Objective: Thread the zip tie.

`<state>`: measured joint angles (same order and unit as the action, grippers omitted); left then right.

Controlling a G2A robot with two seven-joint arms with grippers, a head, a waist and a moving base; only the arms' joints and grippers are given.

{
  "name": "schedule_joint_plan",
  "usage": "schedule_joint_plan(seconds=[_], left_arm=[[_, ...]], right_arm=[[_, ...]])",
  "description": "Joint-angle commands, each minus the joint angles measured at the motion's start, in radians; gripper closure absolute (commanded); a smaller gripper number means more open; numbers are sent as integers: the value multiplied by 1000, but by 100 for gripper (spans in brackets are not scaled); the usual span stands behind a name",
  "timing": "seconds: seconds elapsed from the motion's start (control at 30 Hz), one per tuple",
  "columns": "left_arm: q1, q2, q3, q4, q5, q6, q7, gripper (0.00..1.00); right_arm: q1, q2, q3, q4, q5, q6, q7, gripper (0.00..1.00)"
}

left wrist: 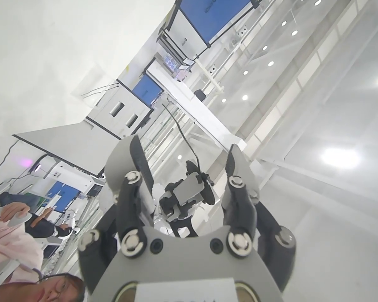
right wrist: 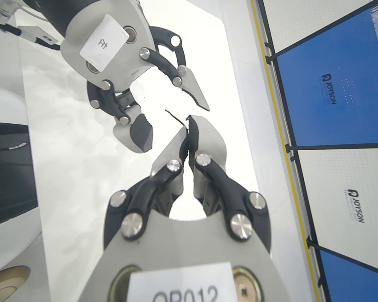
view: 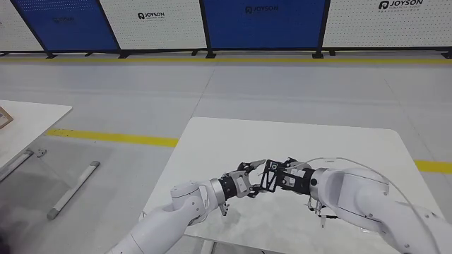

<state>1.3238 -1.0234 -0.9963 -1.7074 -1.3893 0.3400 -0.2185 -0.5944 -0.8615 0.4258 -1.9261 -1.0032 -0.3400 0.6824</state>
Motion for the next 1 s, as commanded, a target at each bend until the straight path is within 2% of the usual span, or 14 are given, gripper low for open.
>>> schedule_joint_plan(seconds=[0.0,0.23,0.3,0.33,0.7,0.73,0.8,0.83,0.87,0.97], left_arm=[[1,-1,-1,0,2,0,-1,69],[6,-4,-7,0,2,0,-6,87],[7,-5,-9,0,4,0,-7,97],[8,-6,-9,0,5,0,-7,99],[11,-7,-8,-4,14,0,-7,100],[11,-8,-8,-4,15,0,-7,100],[12,-8,-8,-5,14,0,-6,100],[12,-8,-9,-4,12,0,-5,100],[11,-9,-10,-2,10,0,-4,100],[10,-10,-14,2,18,-7,6,100]], right_arm=[[0,0,0,0,0,0,0,100],[0,0,0,0,0,0,0,100],[0,0,0,0,0,0,0,100],[0,0,0,0,0,0,0,100],[-3,0,0,1,0,1,-3,100],[-14,-1,4,3,-7,0,-12,93],[-22,-1,8,0,-13,0,-11,61],[-26,-1,13,0,-13,0,-11,18],[-31,-1,19,-1,-12,0,-12,0],[-45,3,40,-4,-3,0,-18,0]])
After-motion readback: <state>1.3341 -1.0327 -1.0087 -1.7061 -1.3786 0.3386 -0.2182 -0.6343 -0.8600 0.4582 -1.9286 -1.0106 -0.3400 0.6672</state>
